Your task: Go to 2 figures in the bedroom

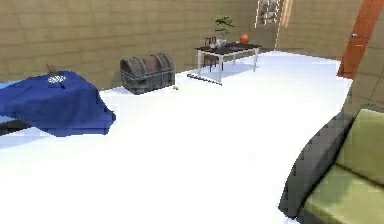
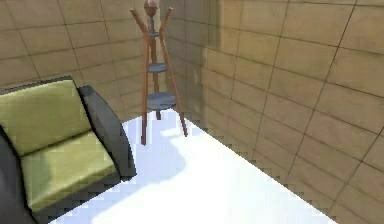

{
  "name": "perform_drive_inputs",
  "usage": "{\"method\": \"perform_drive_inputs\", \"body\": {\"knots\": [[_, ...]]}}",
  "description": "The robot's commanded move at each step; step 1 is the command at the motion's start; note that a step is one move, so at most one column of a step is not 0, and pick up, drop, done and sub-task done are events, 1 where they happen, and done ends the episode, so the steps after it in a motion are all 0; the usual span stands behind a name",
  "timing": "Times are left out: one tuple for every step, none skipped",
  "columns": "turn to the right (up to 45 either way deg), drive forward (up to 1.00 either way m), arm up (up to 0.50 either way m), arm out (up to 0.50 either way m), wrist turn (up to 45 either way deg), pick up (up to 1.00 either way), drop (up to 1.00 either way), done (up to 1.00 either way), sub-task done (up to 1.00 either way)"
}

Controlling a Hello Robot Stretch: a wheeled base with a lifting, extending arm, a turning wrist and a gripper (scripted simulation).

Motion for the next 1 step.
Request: {"method": "perform_drive_inputs", "body": {"knots": [[3.0, 0.00, 0.00, 0.00, 0.0, 0.00, 0.00, 0.00, 0.00]]}}
